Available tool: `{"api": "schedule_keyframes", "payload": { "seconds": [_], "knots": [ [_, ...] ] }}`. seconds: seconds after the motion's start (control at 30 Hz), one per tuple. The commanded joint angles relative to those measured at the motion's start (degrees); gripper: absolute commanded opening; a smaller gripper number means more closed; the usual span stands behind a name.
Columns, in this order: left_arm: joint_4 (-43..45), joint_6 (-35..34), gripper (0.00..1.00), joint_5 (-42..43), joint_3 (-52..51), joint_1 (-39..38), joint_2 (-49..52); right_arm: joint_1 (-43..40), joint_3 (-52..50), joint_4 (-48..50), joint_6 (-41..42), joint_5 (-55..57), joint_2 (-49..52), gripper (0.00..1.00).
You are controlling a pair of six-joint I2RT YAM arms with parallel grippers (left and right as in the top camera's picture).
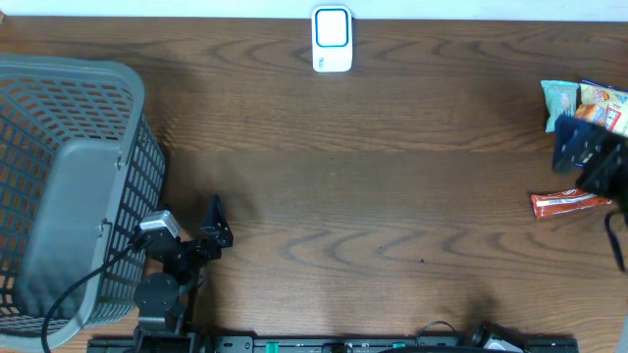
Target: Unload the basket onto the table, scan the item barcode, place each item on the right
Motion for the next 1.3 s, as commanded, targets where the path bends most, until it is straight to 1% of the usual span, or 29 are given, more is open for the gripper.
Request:
{"api": "schedule_keyframes", "payload": {
  "seconds": [0.0, 0.1, 0.17, 0.27, 0.33, 0.47, 0.63, 0.8, 0.97, 1.07, 1.13, 1.27],
  "knots": [
    [-1.8, -0.1, 0.98, -0.6, -1.4, 0.2, -0.2, 0.1, 0.0, -2.6, -1.5, 0.7, -4.2, 0.99],
    [-1.8, -0.1, 0.98, -0.6, -1.4, 0.2, -0.2, 1.4, -0.3, -6.7, -2.6, 2.3, -7.4, 0.99],
    [-1.8, -0.1, 0.98, -0.6, -1.4, 0.2, -0.2, 3.1, -1.3, -7.1, -4.4, 3.2, -9.7, 0.99],
    [-1.8, -0.1, 0.98, -0.6, -1.4, 0.2, -0.2, 6.7, -4.7, -5.2, -6.1, 5.4, -14.1, 0.99],
    [-1.8, -0.1, 0.98, -0.6, -1.4, 0.2, -0.2, 8.5, -8.6, -1.7, -6.1, 5.8, -17.7, 0.99],
    [-1.8, -0.1, 0.98, -0.6, -1.4, 0.2, -0.2, 10.1, -19.4, 9.4, -6.1, 5.6, -25.7, 0.99],
    [-1.8, -0.1, 0.98, -0.6, -1.4, 0.2, -0.2, 11.9, -37.0, 26.1, -5.3, 5.2, -36.9, 0.99],
    [-1.8, -0.1, 0.98, -0.6, -1.4, 0.2, -0.2, 14.4, -53.2, 42.0, -5.3, 5.2, -45.4, 0.99],
    [-1.8, -0.1, 0.98, -0.6, -1.4, 0.2, -0.2, 16.1, -67.8, 56.3, -5.3, 5.6, -51.8, 0.99],
    [-1.8, -0.1, 0.98, -0.6, -1.4, 0.2, -0.2, 17.8, -75.5, 62.7, -5.2, 7.1, -56.0, 0.99],
    [-1.8, -0.1, 0.98, -0.6, -1.4, 0.2, -0.2, 18.1, -79.3, 66.4, -4.9, 7.3, -56.6, 0.99],
    [-1.8, -0.1, 0.98, -0.6, -1.4, 0.2, -0.2, 18.1, -84.1, 67.9, -0.3, 10.2, -56.7, 0.99]
  ]
}}
